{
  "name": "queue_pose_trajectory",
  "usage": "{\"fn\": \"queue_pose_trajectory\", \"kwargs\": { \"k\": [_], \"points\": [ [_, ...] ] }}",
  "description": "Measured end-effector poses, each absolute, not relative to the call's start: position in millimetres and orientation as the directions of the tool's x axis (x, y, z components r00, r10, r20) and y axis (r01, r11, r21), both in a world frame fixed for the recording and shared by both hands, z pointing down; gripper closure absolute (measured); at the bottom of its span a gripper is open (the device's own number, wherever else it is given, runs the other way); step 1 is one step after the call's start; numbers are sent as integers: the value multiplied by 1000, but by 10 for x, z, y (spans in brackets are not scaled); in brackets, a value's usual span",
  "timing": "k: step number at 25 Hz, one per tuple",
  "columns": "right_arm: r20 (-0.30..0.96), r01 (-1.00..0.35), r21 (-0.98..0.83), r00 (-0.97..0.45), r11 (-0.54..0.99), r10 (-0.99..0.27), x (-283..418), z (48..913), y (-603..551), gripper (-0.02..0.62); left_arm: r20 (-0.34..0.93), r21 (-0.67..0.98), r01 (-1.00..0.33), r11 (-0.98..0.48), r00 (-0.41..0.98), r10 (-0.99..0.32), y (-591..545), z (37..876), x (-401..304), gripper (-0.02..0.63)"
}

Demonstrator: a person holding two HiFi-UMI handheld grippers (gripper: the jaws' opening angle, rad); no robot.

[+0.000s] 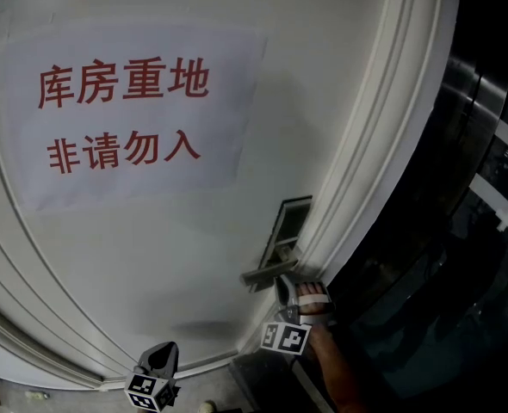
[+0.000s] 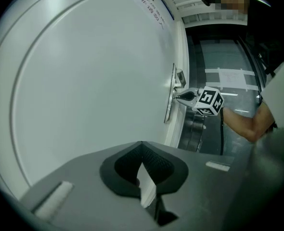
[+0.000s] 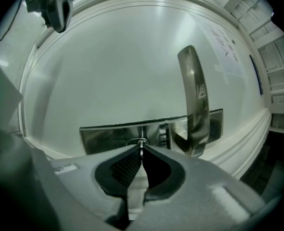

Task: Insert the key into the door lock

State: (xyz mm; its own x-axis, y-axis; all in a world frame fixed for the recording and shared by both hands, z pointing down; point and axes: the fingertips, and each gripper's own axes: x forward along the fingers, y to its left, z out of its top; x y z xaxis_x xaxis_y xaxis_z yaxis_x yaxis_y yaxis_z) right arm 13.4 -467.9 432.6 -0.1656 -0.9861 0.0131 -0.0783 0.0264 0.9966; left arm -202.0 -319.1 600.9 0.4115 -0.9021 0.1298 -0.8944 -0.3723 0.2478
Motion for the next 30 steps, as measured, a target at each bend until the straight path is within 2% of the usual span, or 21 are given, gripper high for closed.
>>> {"fn": "queue_pose_trajectory", "kwargs": {
  "k": [10,17,24,30],
  "points": [
    [-2,-110,994,-206,21,-979,96,4320,-4613,578,124,245,-893,-379,416,-901,-3060,5843,-1943,604],
    [-7,-142,989,-237,27,-971,87,4294,-4513,502,121,236,-897,-373,408,-905,-2971,5811,-1918,604],
    [-23,-179,983,-255,24,-967,126,4251,-4355,505,119,227,-899,-374,407,-906,-2849,5776,-1831,604],
    [-59,-235,972,-277,8,-959,196,4206,-4142,575,114,201,-907,-369,396,-911,-2767,5884,-1795,604]
  ]
}}
